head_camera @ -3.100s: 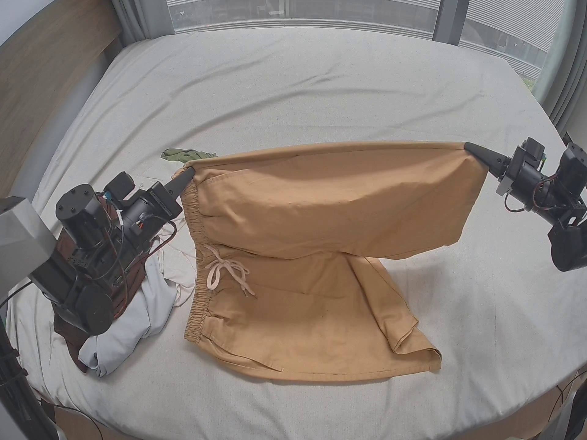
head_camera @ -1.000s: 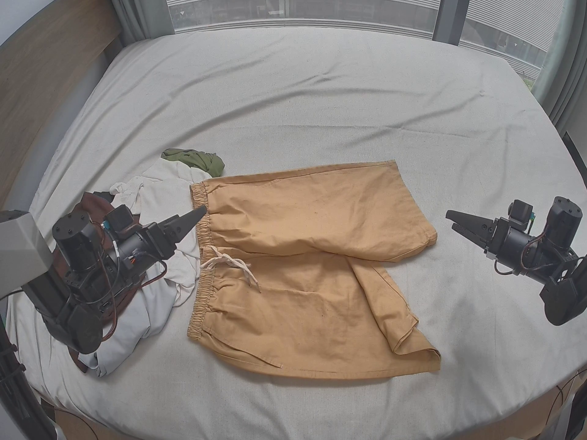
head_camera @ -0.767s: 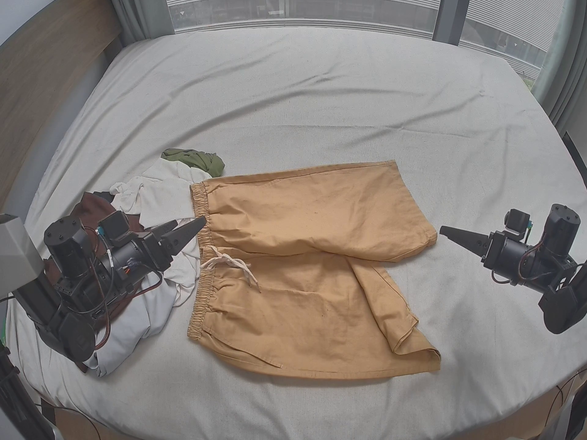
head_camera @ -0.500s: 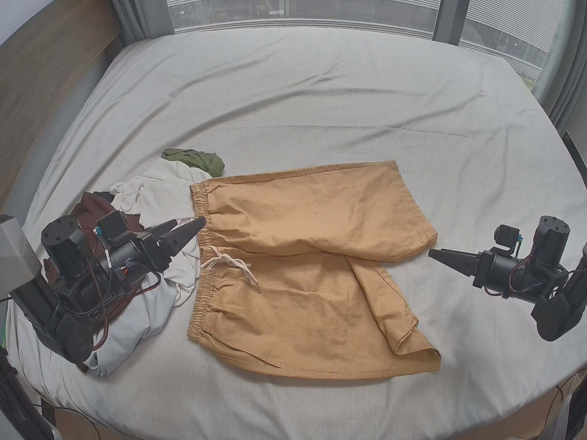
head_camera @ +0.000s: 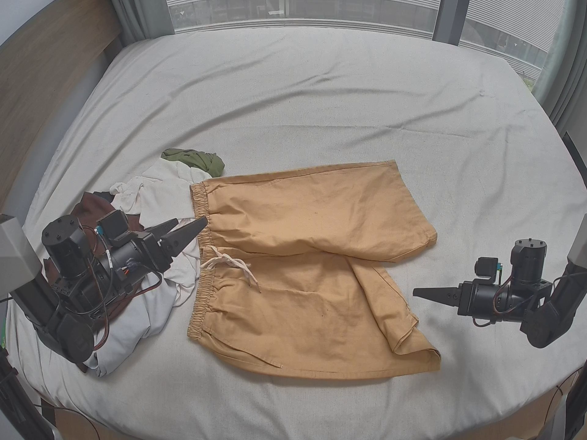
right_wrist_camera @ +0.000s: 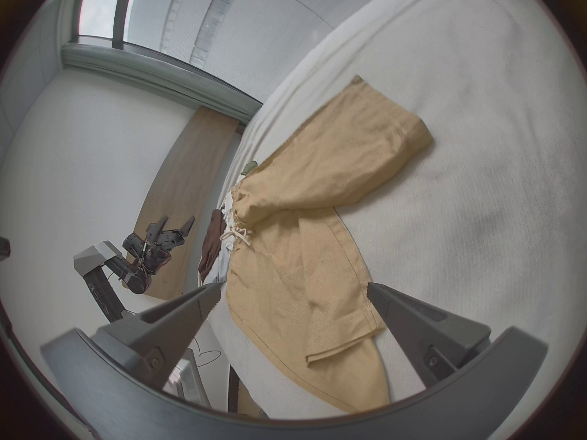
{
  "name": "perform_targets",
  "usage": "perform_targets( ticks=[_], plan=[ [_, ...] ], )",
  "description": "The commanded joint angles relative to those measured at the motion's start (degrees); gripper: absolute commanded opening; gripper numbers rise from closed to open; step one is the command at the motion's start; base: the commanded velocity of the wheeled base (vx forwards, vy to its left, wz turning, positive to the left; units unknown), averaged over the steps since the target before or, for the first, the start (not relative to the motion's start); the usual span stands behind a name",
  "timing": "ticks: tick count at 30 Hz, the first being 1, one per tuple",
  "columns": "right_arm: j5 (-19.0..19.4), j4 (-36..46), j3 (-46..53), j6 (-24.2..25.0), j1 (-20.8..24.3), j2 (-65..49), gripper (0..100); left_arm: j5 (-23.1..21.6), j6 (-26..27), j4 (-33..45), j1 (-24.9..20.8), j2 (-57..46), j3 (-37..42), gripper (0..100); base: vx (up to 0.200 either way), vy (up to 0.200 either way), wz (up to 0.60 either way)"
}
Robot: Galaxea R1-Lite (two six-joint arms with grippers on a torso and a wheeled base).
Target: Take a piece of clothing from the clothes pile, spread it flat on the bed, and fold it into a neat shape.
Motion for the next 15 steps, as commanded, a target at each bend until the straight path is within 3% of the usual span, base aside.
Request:
perform_targets(
  ticks=[1, 15],
  plan=[
    [0.05, 0.12, -0.09, -0.02, -0.11, 3.93, 100, 0.08, -0.01, -0.05, 0.07, 0.37, -0.46, 100, 0.000, 0.000, 0.00],
    [0.05, -0.50, -0.70, -0.02, 0.94, 11.57, 100, 0.08, -0.10, -0.05, 0.42, 0.02, -1.16, 100, 0.000, 0.000, 0.00]
  ],
)
